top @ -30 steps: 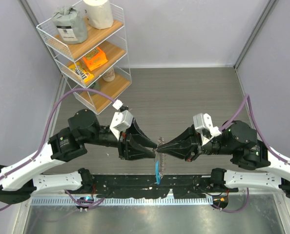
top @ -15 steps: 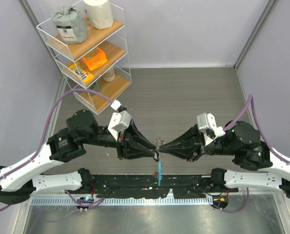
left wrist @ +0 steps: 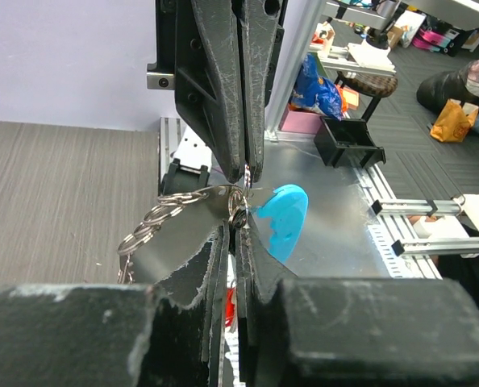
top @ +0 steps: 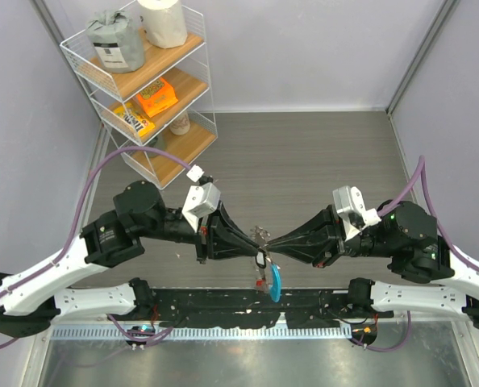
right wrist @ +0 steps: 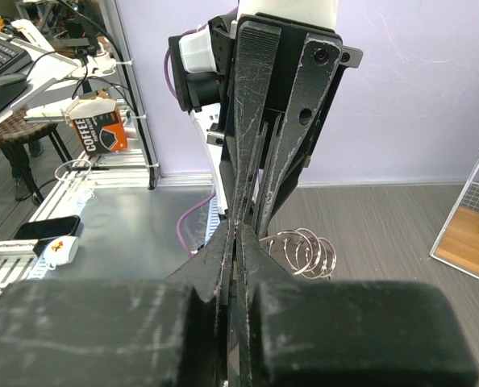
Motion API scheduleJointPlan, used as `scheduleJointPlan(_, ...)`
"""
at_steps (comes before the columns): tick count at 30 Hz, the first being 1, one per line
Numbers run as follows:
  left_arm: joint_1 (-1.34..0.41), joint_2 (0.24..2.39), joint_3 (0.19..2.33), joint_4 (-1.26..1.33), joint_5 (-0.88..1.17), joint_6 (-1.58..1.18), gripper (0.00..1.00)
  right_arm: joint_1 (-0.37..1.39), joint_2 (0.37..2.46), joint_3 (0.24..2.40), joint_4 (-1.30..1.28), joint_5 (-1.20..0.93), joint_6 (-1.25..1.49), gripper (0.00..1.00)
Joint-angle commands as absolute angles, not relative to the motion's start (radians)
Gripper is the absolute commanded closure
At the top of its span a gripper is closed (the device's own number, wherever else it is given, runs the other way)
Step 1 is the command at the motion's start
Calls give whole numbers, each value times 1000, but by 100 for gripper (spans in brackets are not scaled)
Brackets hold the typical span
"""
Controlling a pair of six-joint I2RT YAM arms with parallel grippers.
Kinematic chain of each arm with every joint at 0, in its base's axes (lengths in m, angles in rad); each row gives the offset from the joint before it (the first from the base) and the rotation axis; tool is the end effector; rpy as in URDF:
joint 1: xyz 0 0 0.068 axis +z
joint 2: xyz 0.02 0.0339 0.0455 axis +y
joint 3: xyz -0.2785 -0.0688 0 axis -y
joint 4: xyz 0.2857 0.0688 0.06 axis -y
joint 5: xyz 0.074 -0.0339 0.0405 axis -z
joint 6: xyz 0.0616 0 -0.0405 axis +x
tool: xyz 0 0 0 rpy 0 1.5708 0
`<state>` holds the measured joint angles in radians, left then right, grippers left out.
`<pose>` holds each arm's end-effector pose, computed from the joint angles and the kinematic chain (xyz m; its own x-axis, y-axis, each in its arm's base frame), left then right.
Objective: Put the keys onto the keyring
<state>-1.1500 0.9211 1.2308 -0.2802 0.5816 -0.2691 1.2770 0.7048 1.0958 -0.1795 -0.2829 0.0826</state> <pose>0.0634 -0.2245 0.4832 -0.2508 0.0166 -0.9679 0.9547 -0.1613 -0.2501 0.0355 0.1766 0.4862 -0.0218 0.2016 -0.9792 -0.9998 0.0002 0.0223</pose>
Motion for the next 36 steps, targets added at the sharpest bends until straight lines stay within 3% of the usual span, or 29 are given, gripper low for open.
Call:
scheduleJointPlan(1, -1147, 928, 1249, -238, 600, -264, 88, 1281, 696, 1117, -71, -285, 94, 94)
scheduleJointPlan(8, -1147, 940, 1253, -216, 626, -276, 100, 1282, 699, 1106, -37, -291, 98, 94)
scheduleJointPlan(19, -1149, 940, 1252, -199, 634, -278, 100, 1281, 661, 991, 179, -290, 130, 94)
scheduleJointPlan(36, -1147, 953, 1250, -149, 643, -291, 100, 1293, 617, 601, 870, -150, 183, 94)
